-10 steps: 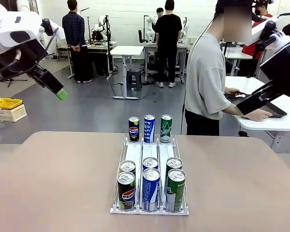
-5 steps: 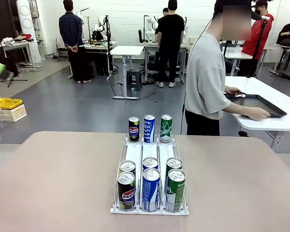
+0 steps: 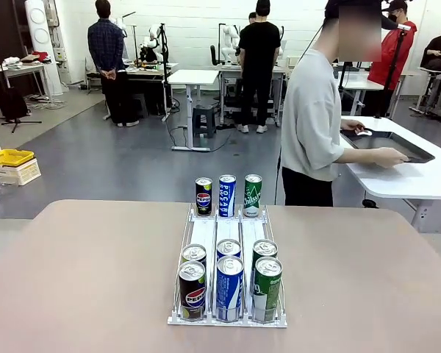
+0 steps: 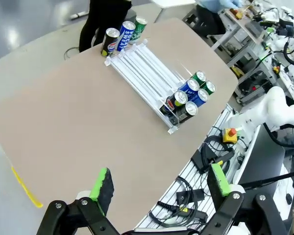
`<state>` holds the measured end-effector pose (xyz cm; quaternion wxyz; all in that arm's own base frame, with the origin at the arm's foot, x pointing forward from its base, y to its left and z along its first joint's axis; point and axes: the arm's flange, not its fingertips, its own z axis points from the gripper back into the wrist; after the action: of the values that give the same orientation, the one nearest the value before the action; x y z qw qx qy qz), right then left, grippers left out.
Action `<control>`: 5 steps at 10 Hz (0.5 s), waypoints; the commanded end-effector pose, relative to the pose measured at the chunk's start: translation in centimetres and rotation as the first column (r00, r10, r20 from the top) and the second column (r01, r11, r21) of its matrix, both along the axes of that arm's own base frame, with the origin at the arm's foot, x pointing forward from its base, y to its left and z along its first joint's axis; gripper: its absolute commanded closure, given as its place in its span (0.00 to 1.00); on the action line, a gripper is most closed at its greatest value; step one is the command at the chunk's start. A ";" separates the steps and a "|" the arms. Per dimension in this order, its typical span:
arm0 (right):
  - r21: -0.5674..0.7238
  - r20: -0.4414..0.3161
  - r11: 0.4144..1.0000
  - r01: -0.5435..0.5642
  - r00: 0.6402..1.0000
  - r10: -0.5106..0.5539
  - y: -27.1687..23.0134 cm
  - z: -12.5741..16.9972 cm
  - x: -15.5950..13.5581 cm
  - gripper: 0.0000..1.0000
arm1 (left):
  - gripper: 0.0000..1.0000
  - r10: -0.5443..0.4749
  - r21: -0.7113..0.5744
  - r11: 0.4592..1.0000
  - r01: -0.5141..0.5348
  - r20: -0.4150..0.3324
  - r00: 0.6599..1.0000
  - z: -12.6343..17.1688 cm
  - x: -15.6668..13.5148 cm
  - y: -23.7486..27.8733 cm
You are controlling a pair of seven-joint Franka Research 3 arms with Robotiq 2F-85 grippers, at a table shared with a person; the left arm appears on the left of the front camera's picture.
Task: Retrieve and hand over the desired beverage to the person.
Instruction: Pick up a can of the same type that the person held from the Automatic Can Dispenser.
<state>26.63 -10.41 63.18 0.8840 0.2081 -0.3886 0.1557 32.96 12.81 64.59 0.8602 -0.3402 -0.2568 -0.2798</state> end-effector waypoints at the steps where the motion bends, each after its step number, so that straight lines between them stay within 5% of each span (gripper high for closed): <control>1: 0.035 0.030 0.999 -0.018 0.999 0.017 -0.6 0.2 -0.2 0.00 | 0.00 -0.010 -0.026 1.000 0.011 0.004 1.000 -0.2 0.0 0.5; 5: 0.035 0.030 0.999 -0.018 0.999 0.017 -0.6 0.2 -0.2 0.00 | 0.00 -0.010 -0.026 1.000 0.011 0.004 1.000 -0.2 0.0 0.5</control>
<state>26.33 -10.74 63.70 0.8788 0.2158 -0.3981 0.1506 32.87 13.20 64.28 0.8628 -0.3439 -0.2527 -0.2710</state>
